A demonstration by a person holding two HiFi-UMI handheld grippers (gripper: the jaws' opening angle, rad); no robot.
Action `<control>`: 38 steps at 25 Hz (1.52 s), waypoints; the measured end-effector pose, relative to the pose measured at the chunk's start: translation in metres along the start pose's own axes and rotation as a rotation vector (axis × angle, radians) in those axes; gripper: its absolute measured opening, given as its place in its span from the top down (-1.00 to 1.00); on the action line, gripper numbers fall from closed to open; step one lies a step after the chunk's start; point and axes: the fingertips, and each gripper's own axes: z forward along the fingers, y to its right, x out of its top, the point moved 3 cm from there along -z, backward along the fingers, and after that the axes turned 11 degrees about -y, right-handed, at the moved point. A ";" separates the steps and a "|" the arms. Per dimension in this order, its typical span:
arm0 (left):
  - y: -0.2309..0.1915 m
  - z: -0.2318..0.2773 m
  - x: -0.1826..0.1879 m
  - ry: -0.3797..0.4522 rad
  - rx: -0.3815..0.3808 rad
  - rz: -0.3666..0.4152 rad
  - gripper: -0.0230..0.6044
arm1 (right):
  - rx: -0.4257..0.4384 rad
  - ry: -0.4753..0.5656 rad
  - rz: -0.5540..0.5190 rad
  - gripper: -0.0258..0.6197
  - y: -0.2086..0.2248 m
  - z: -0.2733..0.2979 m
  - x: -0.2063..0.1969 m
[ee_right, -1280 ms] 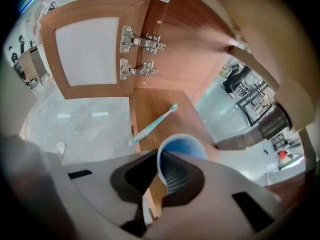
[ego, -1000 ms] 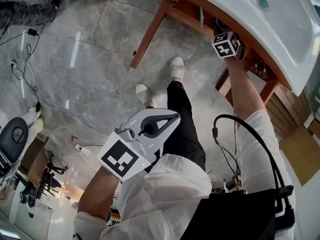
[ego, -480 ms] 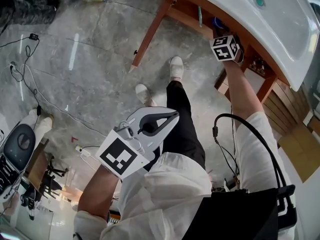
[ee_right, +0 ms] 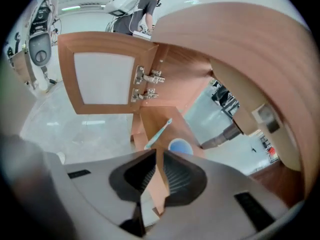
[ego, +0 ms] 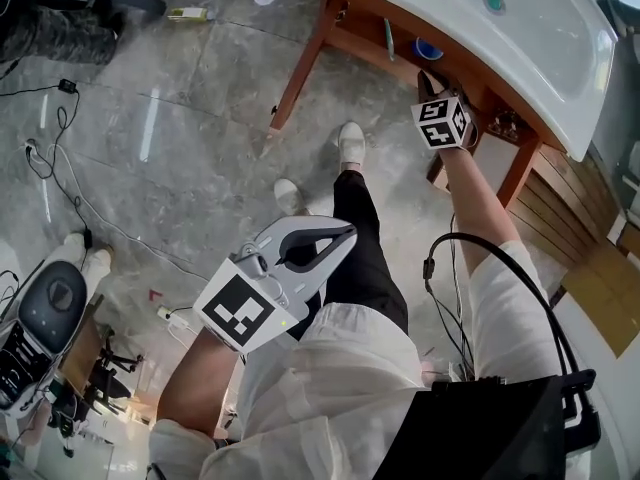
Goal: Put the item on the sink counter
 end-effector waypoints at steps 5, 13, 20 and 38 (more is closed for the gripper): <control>0.021 -0.016 0.007 0.011 -0.014 0.046 0.91 | 0.081 0.019 0.059 0.88 -0.034 -0.048 -0.010; 0.055 -0.047 0.023 0.020 -0.024 0.187 0.91 | 0.280 0.131 0.211 0.91 -0.094 -0.180 0.006; 0.084 -0.081 0.033 0.018 -0.012 0.256 0.91 | 0.372 0.280 0.355 0.91 -0.109 -0.319 0.028; 0.152 -0.120 0.040 0.068 0.001 0.324 0.91 | 0.268 0.472 0.384 0.91 -0.110 -0.501 0.044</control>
